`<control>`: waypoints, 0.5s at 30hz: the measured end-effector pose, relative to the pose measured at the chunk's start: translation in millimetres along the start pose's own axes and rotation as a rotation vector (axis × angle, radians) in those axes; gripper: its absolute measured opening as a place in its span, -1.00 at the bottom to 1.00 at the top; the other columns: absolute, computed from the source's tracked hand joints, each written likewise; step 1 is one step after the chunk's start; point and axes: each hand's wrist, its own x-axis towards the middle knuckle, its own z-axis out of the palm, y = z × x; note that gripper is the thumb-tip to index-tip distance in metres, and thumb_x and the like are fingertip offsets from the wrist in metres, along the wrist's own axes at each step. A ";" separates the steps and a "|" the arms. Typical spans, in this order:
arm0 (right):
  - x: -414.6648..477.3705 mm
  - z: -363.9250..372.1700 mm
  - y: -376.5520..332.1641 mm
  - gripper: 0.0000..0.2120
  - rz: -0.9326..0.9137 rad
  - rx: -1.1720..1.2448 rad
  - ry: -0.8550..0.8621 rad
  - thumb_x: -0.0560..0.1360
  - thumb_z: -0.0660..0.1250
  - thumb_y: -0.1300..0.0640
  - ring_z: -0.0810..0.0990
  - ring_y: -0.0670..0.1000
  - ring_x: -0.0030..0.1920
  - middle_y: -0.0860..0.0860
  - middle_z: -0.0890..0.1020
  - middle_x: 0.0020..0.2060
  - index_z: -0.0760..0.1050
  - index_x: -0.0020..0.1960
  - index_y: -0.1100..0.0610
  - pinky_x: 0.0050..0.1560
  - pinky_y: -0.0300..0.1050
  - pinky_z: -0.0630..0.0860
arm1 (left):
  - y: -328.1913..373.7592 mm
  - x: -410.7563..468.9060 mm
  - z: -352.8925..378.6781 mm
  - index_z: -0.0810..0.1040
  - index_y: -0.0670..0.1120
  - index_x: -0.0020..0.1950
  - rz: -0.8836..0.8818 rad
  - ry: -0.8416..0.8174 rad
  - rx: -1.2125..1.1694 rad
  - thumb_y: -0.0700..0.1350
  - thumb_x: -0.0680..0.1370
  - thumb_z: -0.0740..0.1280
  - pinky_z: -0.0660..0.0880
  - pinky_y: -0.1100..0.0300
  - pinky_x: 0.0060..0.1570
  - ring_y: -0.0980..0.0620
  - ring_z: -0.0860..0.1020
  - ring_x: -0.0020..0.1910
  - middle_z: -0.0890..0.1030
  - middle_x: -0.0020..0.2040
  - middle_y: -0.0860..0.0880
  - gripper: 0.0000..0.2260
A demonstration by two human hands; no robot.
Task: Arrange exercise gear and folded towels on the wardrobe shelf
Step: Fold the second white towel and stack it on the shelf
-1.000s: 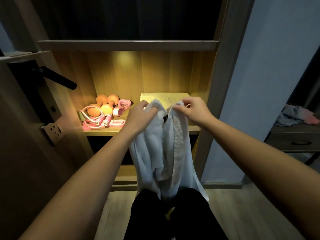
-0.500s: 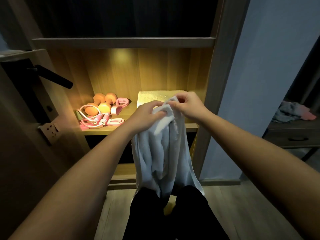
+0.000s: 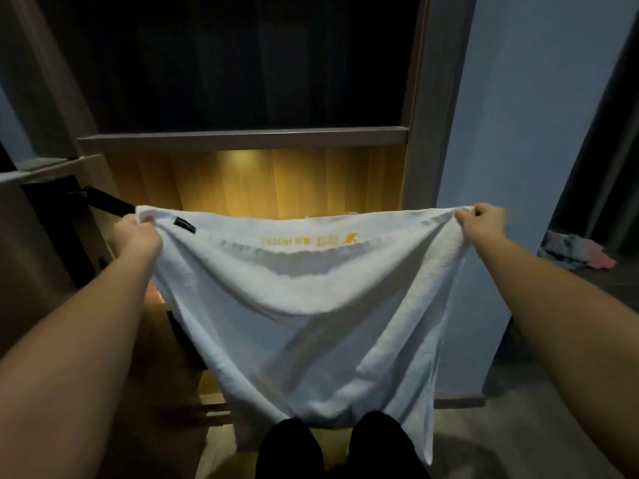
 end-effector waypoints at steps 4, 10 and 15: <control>21.5 -28.8 11.5 -0.63 0.084 0.031 0.125 0.53 0.32 0.17 0.36 0.08 -0.22 0.16 0.39 -0.32 0.28 -0.40 0.17 -0.16 -0.05 0.30 | 6.0 10.7 -19.5 0.50 -0.34 0.24 0.016 0.087 -0.010 -0.16 0.65 0.17 0.37 -0.01 0.24 -0.32 0.46 0.25 0.51 0.23 -0.37 -0.70; 27.3 -32.7 -14.0 -0.58 0.026 0.029 0.207 0.59 0.26 0.10 0.34 0.07 -0.23 0.12 0.35 -0.36 0.17 -0.38 0.12 -0.19 -0.08 0.23 | 33.3 8.3 -23.0 0.46 -0.26 0.29 0.066 0.168 -0.113 -0.11 0.67 0.12 0.33 0.01 0.29 -0.27 0.44 0.29 0.49 0.28 -0.30 -0.69; 32.9 -32.8 -13.4 -0.61 0.065 0.033 0.190 0.58 0.26 0.10 0.35 0.10 -0.21 0.11 0.36 -0.34 0.21 -0.35 0.14 -0.16 -0.07 0.28 | 35.0 14.2 -30.6 0.47 -0.26 0.29 0.032 0.187 -0.044 -0.09 0.67 0.13 0.36 -0.04 0.28 -0.28 0.46 0.27 0.50 0.25 -0.31 -0.68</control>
